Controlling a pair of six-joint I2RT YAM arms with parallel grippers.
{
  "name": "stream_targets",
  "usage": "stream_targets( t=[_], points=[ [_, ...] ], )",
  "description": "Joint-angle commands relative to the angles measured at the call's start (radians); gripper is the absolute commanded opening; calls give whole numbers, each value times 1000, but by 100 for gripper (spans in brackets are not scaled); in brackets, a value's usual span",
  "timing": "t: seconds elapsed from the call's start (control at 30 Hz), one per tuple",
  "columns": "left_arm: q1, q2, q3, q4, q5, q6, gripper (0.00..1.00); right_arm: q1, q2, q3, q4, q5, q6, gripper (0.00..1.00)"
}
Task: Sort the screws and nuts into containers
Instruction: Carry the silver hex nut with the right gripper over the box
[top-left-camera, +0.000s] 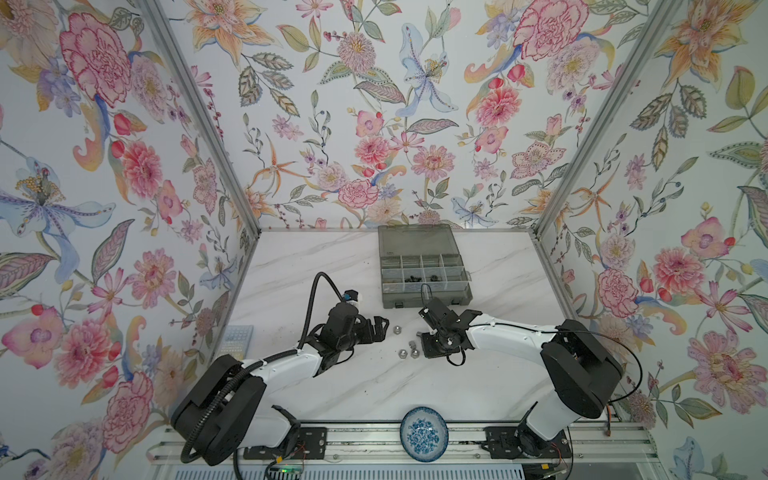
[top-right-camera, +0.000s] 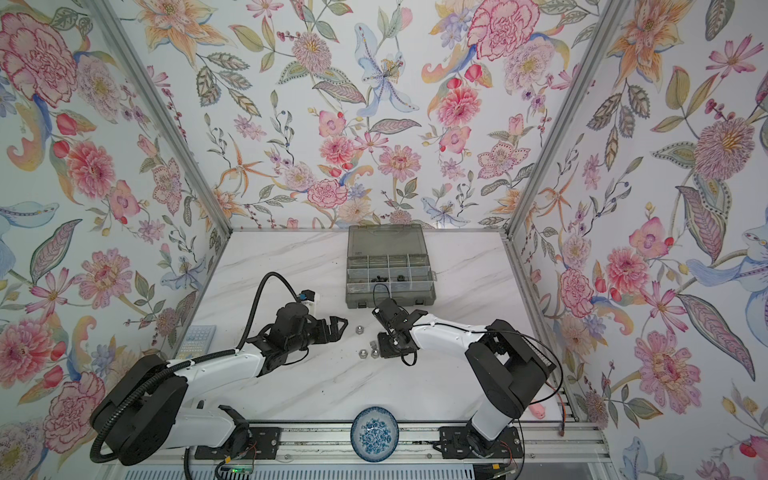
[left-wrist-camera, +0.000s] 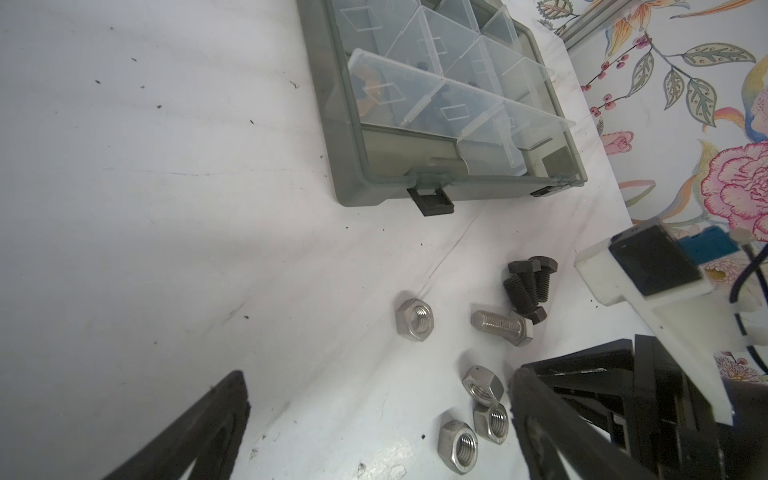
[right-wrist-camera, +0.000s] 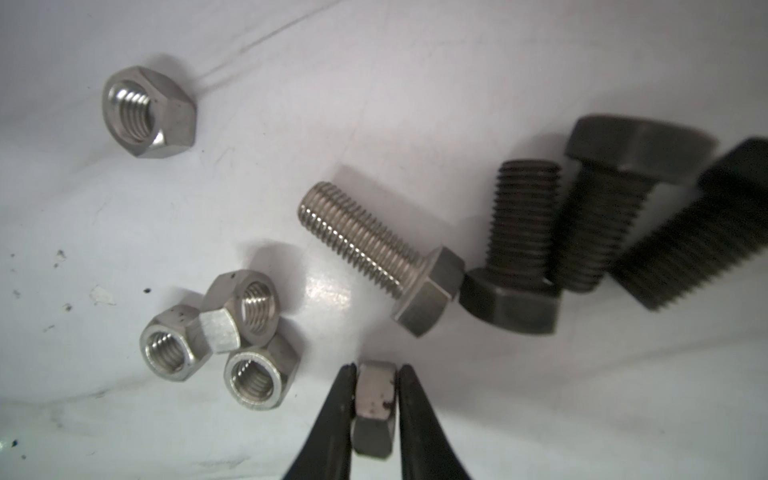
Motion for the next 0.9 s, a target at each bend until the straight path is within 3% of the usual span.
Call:
stream_targets(
  t=[0.0, 0.1, 0.37, 0.63, 0.87],
  points=[
    [-3, 0, -17, 21, -11, -10, 99, 7, 9, 18, -22, 16, -17, 14],
    [-4, -5, -20, 36, 0, -13, 99, 5, -6, 22, -22, 8, -37, 7],
    [-4, -12, -31, 65, 15, -21, 99, -30, -97, 51, -21, -80, -146, 5],
    [-3, -12, -41, 79, 20, -22, 100, -236, -187, 110, -3, -165, -225, 3],
    [-4, 2, -33, 77, 38, -5, 99, -430, -110, 257, 2, -141, -258, 3]
  ],
)
